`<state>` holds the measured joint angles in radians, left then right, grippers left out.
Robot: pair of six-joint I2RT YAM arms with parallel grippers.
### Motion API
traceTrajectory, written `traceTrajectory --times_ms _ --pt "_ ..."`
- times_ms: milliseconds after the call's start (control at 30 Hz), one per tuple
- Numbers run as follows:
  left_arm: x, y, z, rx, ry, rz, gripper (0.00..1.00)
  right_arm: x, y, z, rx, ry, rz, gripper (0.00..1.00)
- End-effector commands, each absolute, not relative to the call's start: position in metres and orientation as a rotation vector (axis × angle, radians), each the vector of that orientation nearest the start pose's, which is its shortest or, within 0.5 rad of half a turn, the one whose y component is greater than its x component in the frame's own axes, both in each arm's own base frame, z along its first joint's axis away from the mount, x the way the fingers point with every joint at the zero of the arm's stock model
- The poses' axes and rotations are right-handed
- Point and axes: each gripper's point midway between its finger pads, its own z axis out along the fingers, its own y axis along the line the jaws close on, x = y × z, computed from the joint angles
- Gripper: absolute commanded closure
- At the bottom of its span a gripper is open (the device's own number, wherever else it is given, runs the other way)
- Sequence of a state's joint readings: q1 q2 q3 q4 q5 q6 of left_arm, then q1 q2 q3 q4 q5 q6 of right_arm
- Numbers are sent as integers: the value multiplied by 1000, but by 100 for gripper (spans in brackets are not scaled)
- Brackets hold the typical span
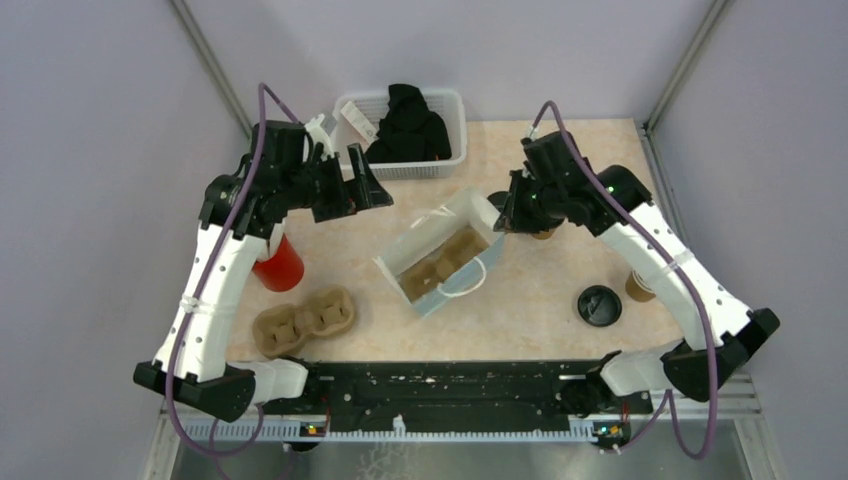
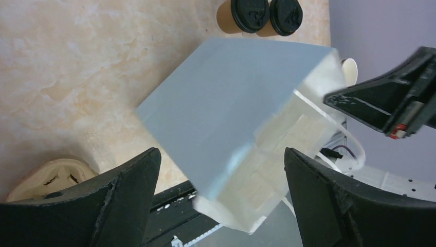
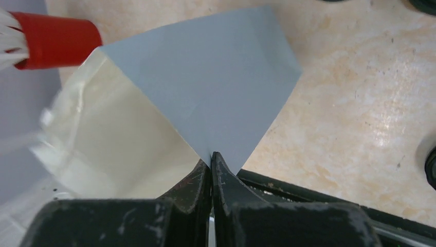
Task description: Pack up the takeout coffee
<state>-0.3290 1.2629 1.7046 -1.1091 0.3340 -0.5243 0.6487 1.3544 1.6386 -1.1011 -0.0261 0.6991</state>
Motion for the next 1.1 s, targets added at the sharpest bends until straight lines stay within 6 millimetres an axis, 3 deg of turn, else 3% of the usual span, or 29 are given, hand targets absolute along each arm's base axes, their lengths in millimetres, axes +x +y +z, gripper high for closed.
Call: traceTrajectory --times_ms 0,100,233,300,400,533,667,867,1067 --pt "258 -179 358 9 2290 -889 5 236 243 260 -107 2628 614 100" --pt "257 -184 365 46 2270 -927 5 238 272 328 -268 2434 621 100" --pt "253 -190 372 86 2240 -984 5 251 283 317 -330 2449 795 100" --pt "250 -194 384 123 2196 -1023 6 253 291 313 -494 2412 867 100" --pt "249 -191 399 149 2113 -1005 7 269 292 306 -716 2278 834 100" --pt "252 -186 423 185 1936 -975 8 282 305 319 -903 2099 853 100" --pt "257 -182 429 171 1843 -951 6 299 307 324 -899 2053 792 100" --pt "272 -188 400 265 1911 -905 4 303 315 317 -850 2166 828 100" --pt "282 -191 389 364 1999 -851 2 317 302 313 -478 2428 717 100"
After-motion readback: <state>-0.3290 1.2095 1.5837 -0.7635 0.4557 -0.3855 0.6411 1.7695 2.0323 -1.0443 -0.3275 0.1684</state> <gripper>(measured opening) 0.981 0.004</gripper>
